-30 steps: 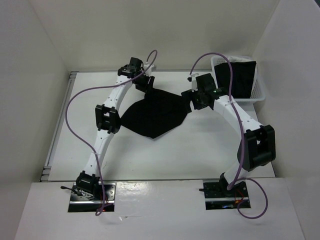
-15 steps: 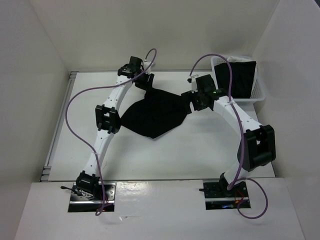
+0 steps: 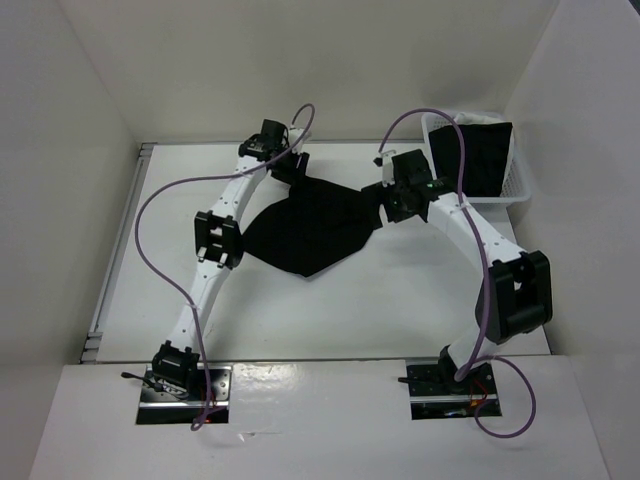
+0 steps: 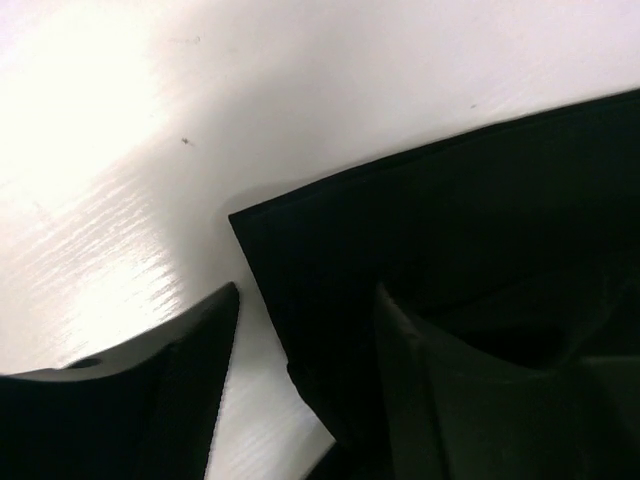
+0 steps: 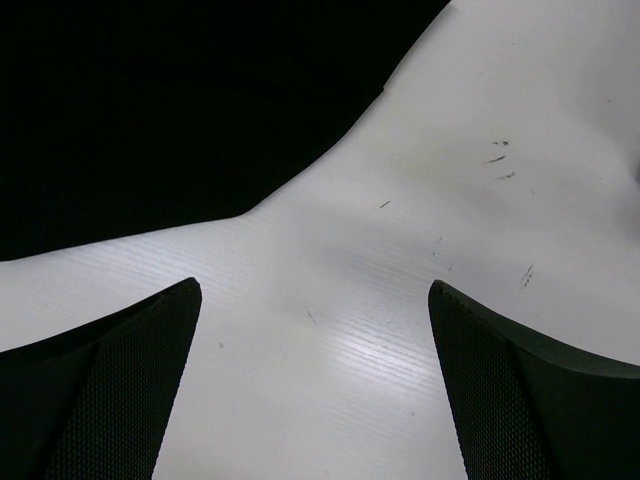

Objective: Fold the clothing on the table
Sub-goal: Flatten the skirt out

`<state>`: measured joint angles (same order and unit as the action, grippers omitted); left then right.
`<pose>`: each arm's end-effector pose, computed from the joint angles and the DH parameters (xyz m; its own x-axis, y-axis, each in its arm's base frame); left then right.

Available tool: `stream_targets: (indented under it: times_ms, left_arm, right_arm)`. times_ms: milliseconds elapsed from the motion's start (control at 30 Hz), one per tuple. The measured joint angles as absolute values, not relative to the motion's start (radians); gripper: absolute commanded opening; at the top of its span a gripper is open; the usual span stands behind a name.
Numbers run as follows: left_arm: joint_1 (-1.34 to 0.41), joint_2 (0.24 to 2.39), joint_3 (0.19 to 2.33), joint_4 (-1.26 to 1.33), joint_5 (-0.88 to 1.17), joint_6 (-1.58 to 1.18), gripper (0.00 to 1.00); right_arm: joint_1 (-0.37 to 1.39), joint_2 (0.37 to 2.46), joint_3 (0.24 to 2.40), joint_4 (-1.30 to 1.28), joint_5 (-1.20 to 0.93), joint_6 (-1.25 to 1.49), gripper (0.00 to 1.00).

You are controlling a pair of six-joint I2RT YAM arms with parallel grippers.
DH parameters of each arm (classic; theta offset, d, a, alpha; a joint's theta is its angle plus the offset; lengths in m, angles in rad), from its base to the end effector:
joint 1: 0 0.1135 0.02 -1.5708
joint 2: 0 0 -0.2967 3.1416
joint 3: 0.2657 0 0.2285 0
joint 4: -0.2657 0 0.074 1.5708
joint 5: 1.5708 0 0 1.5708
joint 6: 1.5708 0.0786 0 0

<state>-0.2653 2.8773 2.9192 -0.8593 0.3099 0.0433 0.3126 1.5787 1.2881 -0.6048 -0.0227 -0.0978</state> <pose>0.5978 -0.1873 0.1516 -0.6837 0.2285 -0.6931 0.4811 0.8552 -0.1926 0.3288 0.1082 0.2854 -0.7078 -0.3313 -0.6240 -0.3919 0.9190 -0.0434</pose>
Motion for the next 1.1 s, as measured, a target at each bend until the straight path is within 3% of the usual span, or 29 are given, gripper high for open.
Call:
stream_targets:
  times_ms: [67, 133, 200, 267, 533, 667, 767, 933, 1100]
  left_arm:
    - [-0.265, 2.886, 2.920, -0.849, 0.310, 0.045, 0.55]
    - [-0.265, 2.888, 2.920, -0.848, 0.308, 0.044, 0.42]
    - [-0.265, 2.890, 2.920, -0.847, 0.309, 0.041, 0.18]
    - [-0.265, 2.892, 2.920, -0.854, 0.313, 0.045, 0.00]
    - [-0.241, 2.858, 2.860, -0.899, 0.385, 0.007, 0.00]
    - [-0.201, 2.792, 2.759, -0.961, 0.406, -0.018, 0.00]
    - [-0.177, 2.708, 2.640, -0.984, 0.406, -0.036, 0.00]
    - [-0.154, 2.417, 2.255, -0.876, 0.372, -0.067, 0.00]
    - [-0.161, 2.260, 2.122, -0.791, 0.369, -0.084, 0.00]
  right_arm:
    - [0.310, 1.571, 1.286, -0.600, -0.027, -0.099, 0.98]
    - [0.307, 1.560, 1.282, -0.597, -0.030, -0.099, 0.98]
    - [0.305, 1.551, 1.282, -0.595, -0.035, -0.099, 0.98]
    - [0.303, 1.542, 1.282, -0.593, -0.039, -0.099, 0.98]
    - [0.295, 1.551, 1.282, -0.591, -0.053, -0.094, 0.98]
    - [0.288, 1.665, 1.321, -0.588, -0.067, -0.056, 0.98]
    - [0.254, 1.791, 1.364, -0.582, -0.107, -0.014, 0.95]
    - [0.197, 1.956, 1.464, -0.580, -0.160, 0.038, 0.90]
    - [0.194, 2.019, 1.573, -0.554, -0.214, 0.064, 0.85]
